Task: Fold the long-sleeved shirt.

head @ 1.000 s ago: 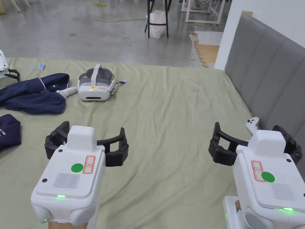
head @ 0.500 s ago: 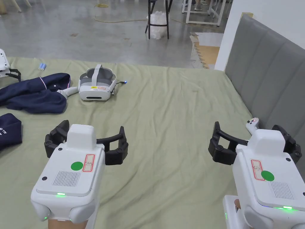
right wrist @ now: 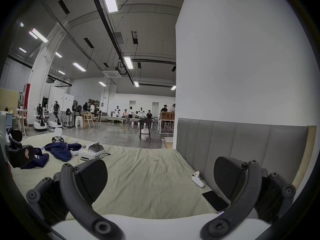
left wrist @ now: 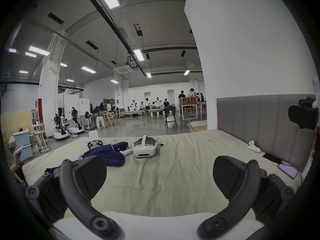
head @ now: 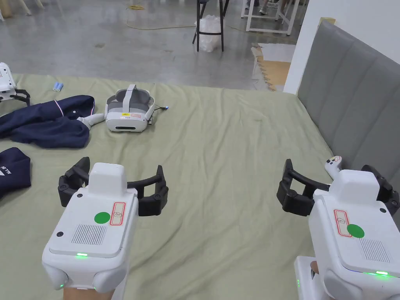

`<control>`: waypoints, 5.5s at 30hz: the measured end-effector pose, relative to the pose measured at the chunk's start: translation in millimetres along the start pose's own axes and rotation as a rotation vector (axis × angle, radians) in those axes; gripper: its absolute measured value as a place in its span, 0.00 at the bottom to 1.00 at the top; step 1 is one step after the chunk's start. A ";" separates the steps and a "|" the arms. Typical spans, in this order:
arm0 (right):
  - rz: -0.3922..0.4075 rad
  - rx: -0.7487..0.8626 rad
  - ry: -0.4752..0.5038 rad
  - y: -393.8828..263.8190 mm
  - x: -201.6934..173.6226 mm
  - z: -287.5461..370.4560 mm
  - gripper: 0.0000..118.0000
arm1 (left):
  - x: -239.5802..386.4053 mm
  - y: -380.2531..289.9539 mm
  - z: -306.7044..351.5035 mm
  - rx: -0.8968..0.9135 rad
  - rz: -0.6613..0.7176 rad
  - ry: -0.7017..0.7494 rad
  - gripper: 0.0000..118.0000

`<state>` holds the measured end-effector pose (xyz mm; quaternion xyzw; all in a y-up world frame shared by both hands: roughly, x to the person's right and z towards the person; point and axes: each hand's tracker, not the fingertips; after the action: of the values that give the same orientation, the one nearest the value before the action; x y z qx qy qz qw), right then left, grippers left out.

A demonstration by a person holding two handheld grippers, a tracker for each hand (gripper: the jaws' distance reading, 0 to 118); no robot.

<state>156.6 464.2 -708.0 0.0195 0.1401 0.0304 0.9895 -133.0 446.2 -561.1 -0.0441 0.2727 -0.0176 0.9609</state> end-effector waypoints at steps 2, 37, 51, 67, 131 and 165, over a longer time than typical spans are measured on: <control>0.001 0.000 -0.001 0.3 -0.3 0.0 1.00 | -0.8 0.4 -0.2 -0.003 0.013 0.000 0.94; -0.082 -0.008 0.507 13.7 -198.1 -16.5 0.00 | -155.8 1.2 74.5 -0.011 0.008 0.432 0.02; -0.029 -0.030 0.788 7.0 -313.1 26.1 0.00 | -289.4 -13.6 28.9 -0.363 0.113 0.441 0.90; 0.059 -0.179 0.742 -51.6 -351.8 -42.1 0.00 | -418.3 -148.0 -177.2 -0.871 -0.043 0.385 0.42; 0.013 -0.272 0.202 -9.3 -40.1 -2.7 0.00 | -2.3 -5.8 -124.1 -0.538 0.071 -0.360 0.63; 0.080 -0.591 0.411 -34.2 -55.1 -140.5 0.04 | -50.1 60.4 -245.4 -0.469 0.113 -0.421 0.04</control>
<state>66.5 430.7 -829.3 -0.2683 0.3202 0.1114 0.9017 -304.0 490.8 -748.5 -0.2519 0.0666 0.1087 0.9593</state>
